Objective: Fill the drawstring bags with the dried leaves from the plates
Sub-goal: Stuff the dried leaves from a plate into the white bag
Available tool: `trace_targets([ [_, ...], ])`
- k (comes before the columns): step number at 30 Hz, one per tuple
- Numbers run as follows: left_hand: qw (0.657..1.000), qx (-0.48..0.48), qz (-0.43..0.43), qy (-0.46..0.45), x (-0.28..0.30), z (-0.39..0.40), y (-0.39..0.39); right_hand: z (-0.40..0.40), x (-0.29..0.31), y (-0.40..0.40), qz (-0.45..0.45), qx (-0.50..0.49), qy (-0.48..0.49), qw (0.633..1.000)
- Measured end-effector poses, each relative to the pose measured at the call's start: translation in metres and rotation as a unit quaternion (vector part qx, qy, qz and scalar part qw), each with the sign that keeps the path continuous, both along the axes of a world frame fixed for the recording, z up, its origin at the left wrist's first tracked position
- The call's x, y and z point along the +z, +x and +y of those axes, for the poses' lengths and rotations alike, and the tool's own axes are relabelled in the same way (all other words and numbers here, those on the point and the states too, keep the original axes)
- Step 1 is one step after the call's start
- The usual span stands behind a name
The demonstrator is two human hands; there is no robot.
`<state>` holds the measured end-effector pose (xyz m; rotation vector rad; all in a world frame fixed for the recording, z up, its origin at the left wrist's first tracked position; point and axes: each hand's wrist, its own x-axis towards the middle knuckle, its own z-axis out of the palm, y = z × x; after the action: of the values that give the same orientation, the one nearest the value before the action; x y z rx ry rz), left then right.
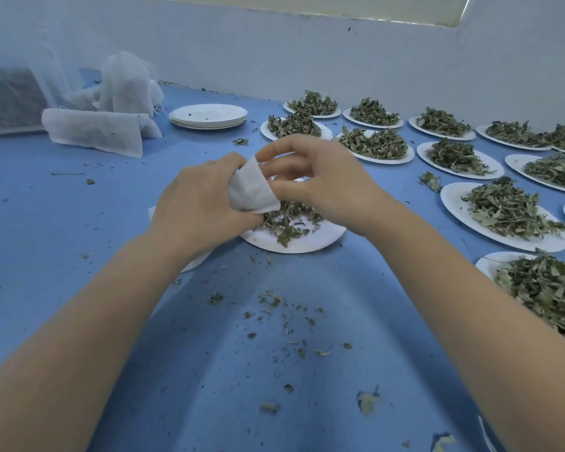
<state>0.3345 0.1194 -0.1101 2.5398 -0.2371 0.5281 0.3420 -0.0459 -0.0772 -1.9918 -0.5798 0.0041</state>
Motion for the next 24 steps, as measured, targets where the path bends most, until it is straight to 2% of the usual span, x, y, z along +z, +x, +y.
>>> trace_targets([
  [4, 0.999, 0.017, -0.006, -0.026, 0.0, 0.001, 0.001, 0.002, -0.005, 0.002, -0.05, -0.049, 0.043, 0.997],
  [10, 1.0, 0.002, 0.007, -0.03, -0.001, -0.004, -0.001, 0.005, -0.008, 0.001, -0.037, -0.003, 0.001, 0.999],
  [13, 1.0, 0.021, 0.007, -0.022, 0.0, -0.001, 0.001, -0.008, -0.005, 0.007, -0.059, -0.05, 0.013, 0.997],
  [14, 1.0, 0.024, 0.004, -0.019, 0.0, 0.0, 0.002, -0.012, -0.005, 0.01, -0.07, -0.084, -0.015, 0.994],
  [16, 1.0, 0.021, 0.001, -0.013, 0.0, 0.0, 0.003, -0.021, -0.007, 0.018, -0.094, -0.138, -0.154, 0.974],
  [19, 1.0, 0.015, 0.012, -0.005, 0.0, -0.002, 0.003, -0.028, -0.016, 0.025, -0.074, -0.157, -0.375, 0.911],
  [21, 1.0, 0.019, 0.018, -0.006, 0.0, -0.001, 0.004, -0.026, -0.02, 0.023, -0.048, -0.146, -0.42, 0.895],
  [24, 0.999, 0.028, 0.013, -0.009, 0.0, 0.002, 0.005, -0.022, -0.018, 0.02, -0.041, -0.127, -0.383, 0.914],
])
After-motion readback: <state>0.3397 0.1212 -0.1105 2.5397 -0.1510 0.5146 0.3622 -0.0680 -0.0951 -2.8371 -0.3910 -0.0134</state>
